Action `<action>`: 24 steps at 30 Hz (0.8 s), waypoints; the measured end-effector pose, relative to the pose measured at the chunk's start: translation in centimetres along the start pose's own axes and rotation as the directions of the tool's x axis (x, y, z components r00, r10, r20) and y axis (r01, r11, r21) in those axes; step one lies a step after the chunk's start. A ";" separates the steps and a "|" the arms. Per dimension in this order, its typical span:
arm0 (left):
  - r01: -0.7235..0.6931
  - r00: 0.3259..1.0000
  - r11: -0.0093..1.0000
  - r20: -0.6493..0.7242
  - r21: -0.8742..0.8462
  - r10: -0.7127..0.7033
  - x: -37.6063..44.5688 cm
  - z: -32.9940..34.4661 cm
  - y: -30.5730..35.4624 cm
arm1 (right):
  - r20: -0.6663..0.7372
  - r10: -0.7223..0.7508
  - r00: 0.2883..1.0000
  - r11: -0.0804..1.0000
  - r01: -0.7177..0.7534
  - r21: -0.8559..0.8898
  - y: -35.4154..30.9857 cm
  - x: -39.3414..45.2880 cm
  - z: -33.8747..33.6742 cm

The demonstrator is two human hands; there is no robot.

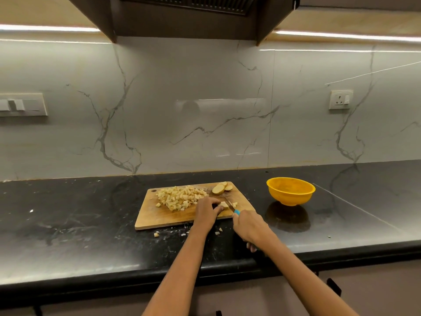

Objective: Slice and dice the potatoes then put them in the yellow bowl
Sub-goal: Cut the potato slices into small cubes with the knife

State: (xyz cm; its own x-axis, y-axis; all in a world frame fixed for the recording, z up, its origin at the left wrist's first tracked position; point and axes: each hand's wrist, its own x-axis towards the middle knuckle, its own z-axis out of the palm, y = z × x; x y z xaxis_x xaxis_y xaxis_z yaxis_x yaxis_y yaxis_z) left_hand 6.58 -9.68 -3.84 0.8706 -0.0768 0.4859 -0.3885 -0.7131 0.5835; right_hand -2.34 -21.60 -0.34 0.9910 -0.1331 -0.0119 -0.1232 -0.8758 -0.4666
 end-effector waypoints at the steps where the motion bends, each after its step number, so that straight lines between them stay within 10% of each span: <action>1: -0.002 1.000 1.000 0.001 0.002 0.002 0.0 0.0 0.0 | 0.003 -0.009 1.000 1.000 0.009 0.012 -0.1 0.0 0.1; 17: -0.031 0.999 0.999 -0.026 -0.014 0.031 -0.1 -0.4 0.3 | 0.188 0.093 0.978 0.996 -0.092 -0.016 -3.1 1.5 -0.3; 24: -0.005 0.999 1.000 -0.048 -0.023 0.004 -0.2 -0.2 0.0 | -0.015 -0.069 0.997 0.977 0.065 -0.204 -0.9 -0.7 0.6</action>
State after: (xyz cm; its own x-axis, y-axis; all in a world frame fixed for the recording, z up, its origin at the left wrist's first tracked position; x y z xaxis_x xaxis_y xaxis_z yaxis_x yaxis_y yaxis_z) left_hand 6.37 -9.59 -3.78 0.8536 -0.0462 0.5189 -0.3999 -0.6965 0.5958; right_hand -2.92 -20.46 -0.43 0.9963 -0.0791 0.0337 -0.0668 -0.9587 -0.2763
